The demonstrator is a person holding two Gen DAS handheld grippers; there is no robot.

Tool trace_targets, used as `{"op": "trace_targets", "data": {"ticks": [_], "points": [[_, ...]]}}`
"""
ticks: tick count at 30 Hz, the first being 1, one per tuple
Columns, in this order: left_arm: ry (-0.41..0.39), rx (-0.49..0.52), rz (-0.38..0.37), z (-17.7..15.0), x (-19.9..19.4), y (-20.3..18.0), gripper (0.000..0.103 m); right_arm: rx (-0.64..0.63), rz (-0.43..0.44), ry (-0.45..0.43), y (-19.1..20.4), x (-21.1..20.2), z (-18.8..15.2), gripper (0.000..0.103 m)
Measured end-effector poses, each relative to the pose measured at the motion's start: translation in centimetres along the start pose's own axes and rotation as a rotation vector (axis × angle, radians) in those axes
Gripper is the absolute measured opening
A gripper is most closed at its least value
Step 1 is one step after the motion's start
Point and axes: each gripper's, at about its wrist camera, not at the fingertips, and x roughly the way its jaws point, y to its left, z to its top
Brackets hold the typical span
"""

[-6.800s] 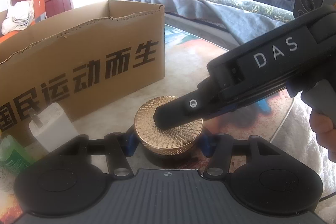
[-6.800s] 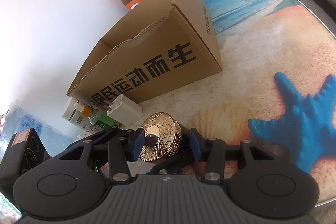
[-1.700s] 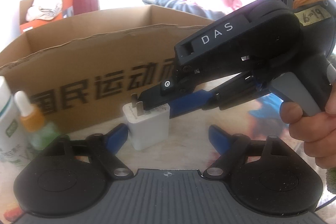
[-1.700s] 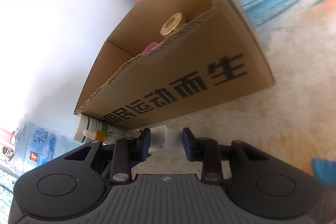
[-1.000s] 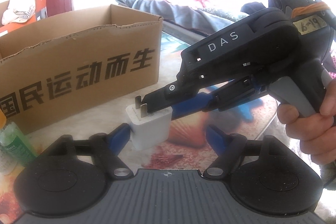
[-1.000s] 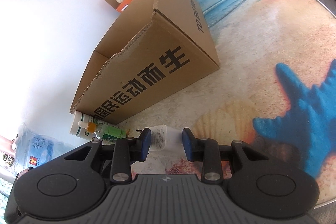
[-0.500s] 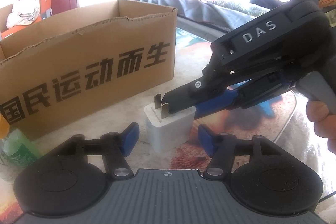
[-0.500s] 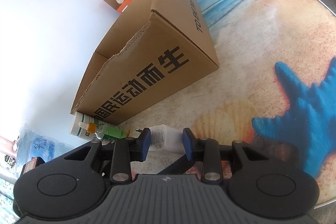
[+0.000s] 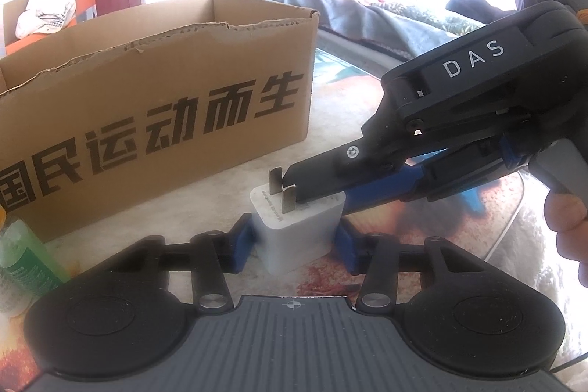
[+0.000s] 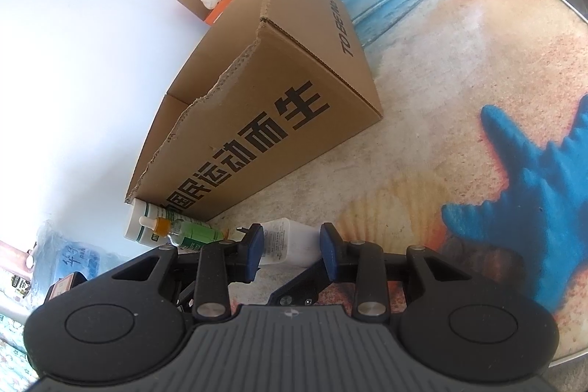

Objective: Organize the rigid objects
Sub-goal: 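Grasp the white charger plug with the right tool, then carry the white charger plug with the right tool into the box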

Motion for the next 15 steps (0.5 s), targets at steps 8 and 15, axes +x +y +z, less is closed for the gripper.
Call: {"op": "trace_targets", "data": {"ticks": [8,15], "points": [[0.0,-0.022,-0.003,-0.1,-0.6,0.3,0.046,-0.011,0.004,-0.002,0.3,0.0,-0.1,0.037],[-0.023,-0.021,0.006,0.1,-1.9,0.7,0.045,-0.037,0.021,-0.013,1.2,-0.6,-0.1,0.037]]}}
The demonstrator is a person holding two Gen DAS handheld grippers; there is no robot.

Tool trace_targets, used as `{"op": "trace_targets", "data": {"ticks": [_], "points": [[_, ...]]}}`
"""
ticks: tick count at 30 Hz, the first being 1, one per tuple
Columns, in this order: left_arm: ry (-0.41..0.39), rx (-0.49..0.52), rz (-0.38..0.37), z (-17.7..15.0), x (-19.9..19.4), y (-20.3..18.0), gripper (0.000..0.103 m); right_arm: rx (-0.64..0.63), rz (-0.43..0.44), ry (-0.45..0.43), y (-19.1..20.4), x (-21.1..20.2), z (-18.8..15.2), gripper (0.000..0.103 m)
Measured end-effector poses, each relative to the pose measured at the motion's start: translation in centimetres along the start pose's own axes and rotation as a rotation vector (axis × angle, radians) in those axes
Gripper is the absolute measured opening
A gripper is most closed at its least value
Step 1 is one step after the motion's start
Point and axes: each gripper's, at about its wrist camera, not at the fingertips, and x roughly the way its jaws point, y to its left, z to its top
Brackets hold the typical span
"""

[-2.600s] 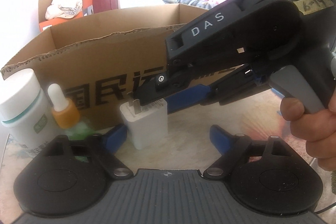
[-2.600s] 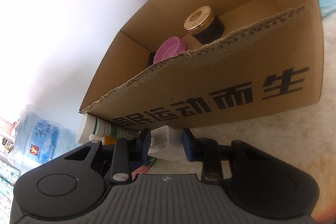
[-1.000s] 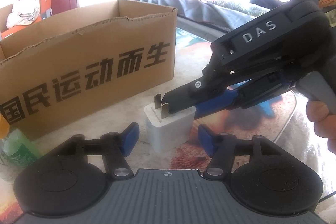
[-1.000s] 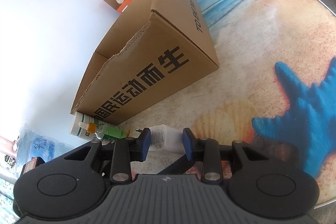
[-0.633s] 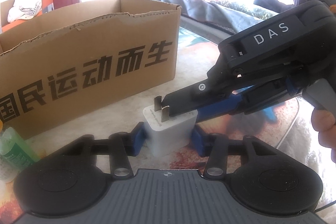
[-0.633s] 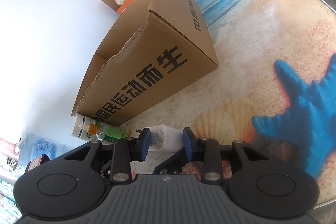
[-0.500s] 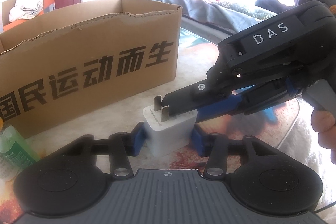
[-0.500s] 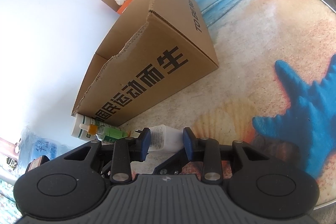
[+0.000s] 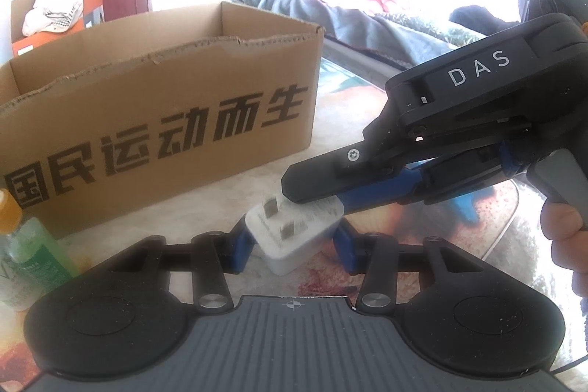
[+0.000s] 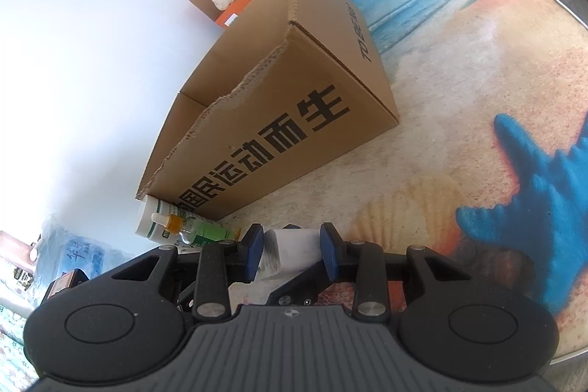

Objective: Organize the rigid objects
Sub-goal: 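Carry the white charger plug with the right tool into the box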

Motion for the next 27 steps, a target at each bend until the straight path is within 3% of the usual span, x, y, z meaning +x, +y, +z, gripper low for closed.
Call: {"op": "trace_targets", "data": {"ticks": [17,27], "points": [[-0.122,-0.015,0.069,2.9,-5.5,0.9,0.045,-0.172,0.101,-0.07,6.0,-2.0,2.2,0.037],[-0.174,-0.084,0.095,9.2,-4.9,3.8,0.045,-0.31,0.134,-0.097,10.5,-1.2,8.8,0.037]]}}
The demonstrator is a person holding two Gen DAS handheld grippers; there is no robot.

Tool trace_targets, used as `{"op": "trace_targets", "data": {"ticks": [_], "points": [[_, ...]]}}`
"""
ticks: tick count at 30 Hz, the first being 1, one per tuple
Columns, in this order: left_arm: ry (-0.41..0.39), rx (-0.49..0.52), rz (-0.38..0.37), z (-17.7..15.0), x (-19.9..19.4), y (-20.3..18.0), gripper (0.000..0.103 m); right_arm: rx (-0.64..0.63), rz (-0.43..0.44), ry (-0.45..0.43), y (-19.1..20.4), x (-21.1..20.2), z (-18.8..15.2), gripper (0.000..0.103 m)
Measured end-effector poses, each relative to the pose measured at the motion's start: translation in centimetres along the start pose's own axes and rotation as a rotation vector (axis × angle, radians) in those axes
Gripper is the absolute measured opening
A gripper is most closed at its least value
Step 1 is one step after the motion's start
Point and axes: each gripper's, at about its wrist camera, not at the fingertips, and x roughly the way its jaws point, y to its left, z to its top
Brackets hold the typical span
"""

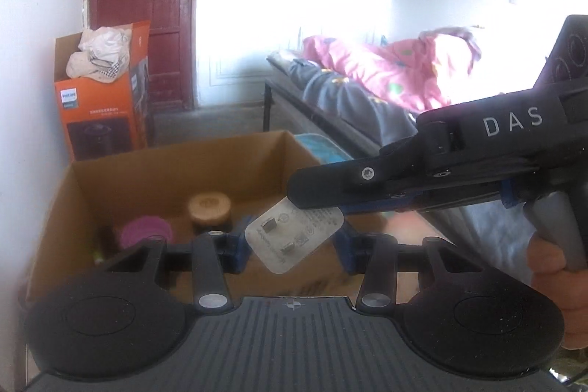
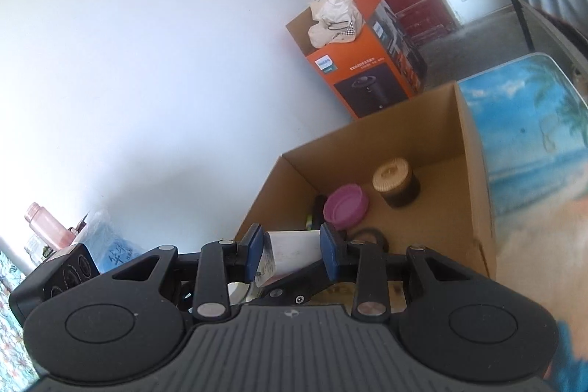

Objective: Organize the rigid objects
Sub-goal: 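Carry the white charger plug with the right tool into the box, then open the right tool to release the plug in the box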

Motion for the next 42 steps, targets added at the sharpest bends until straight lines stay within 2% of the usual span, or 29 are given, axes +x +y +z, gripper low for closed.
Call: {"op": "trace_targets", "data": {"ticks": [4,10,20,22,24,27,37,42], "points": [[0.047,-0.069,-0.003,1.8,3.1,1.4,0.045,-0.014,-0.014,0.044,-1.0,2.4,3.4,0.037],[0.168,-0.208,-0.034,3.2,9.2,3.8,0.045,0.006,-0.068,0.145,-4.6,6.9,7.3,0.038],[0.318,-0.326,-0.028,4.5,16.5,6.2,0.045,-0.039,-0.169,0.231,-9.0,12.4,10.4,0.038],[0.353,-0.336,-0.023,4.9,17.2,6.4,0.045,-0.049,-0.175,0.235,-9.5,12.9,10.5,0.035],[0.363,-0.345,-0.023,5.3,17.6,6.7,0.045,-0.072,-0.175,0.23,-9.6,13.2,10.9,0.037],[0.383,-0.309,0.01,5.8,18.4,6.6,0.045,-0.078,-0.171,0.222,-9.9,13.5,11.2,0.036],[0.416,-0.336,-0.017,5.7,20.5,6.9,0.045,-0.096,-0.185,0.201,-10.0,14.0,11.8,0.036],[0.444,-0.39,-0.035,5.6,21.5,7.2,0.045,-0.095,-0.183,0.199,-10.1,14.1,12.0,0.036]]}}
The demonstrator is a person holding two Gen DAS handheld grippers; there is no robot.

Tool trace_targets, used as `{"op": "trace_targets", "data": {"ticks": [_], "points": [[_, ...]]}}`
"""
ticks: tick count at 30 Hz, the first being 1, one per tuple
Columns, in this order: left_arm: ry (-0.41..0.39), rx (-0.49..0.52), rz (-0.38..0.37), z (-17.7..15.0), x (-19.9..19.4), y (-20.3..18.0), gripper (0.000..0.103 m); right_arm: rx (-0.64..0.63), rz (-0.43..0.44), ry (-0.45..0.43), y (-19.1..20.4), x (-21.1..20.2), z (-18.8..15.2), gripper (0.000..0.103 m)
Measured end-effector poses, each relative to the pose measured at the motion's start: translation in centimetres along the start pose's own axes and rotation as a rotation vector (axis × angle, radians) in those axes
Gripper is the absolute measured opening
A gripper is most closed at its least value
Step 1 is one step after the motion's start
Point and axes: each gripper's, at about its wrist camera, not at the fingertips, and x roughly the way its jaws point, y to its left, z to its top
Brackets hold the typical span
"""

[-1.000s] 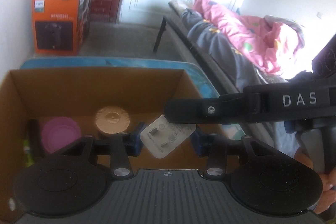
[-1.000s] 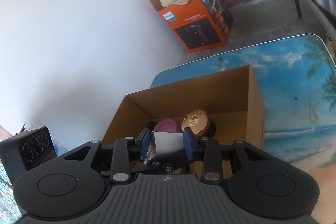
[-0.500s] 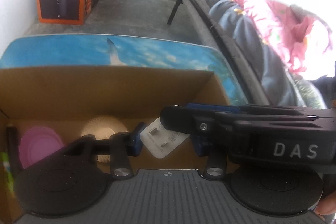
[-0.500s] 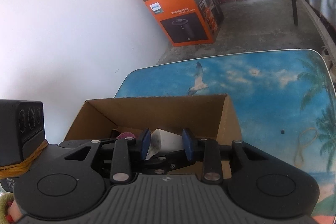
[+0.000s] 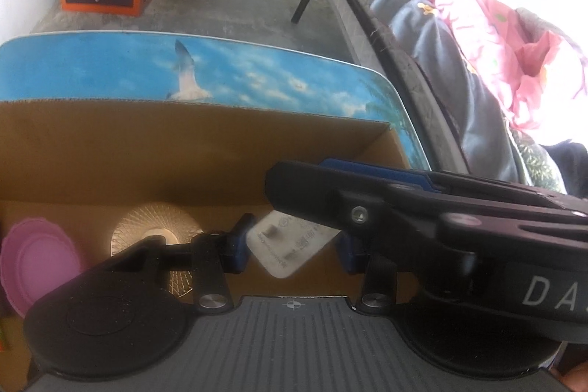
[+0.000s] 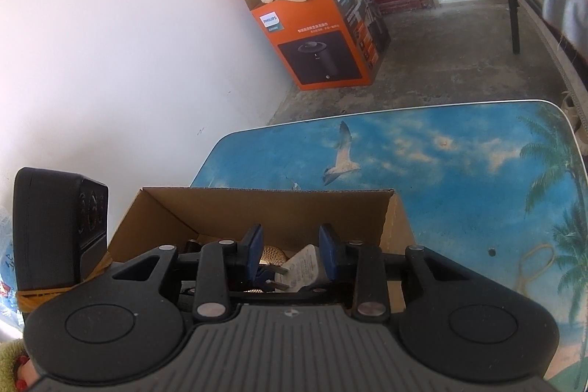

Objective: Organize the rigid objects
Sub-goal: 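Open the right tool to release the plug in the box, then move the right tool back toward the green dropper bottle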

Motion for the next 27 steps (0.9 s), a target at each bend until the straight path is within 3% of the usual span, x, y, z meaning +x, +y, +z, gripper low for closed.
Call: {"op": "trace_targets", "data": {"ticks": [13,22,27], "points": [[-0.033,0.008,0.003,0.1,-0.5,-0.6,0.048,0.019,0.008,-0.012,-0.2,-0.3,0.1,0.037],[-0.124,0.082,0.03,-1.6,-5.1,-2.3,0.073,0.053,0.082,-0.081,0.8,-4.3,-1.3,0.038],[-0.209,0.134,0.001,-4.7,-9.7,-2.6,0.093,0.034,0.092,-0.165,2.8,-8.8,-3.7,0.053]]}}
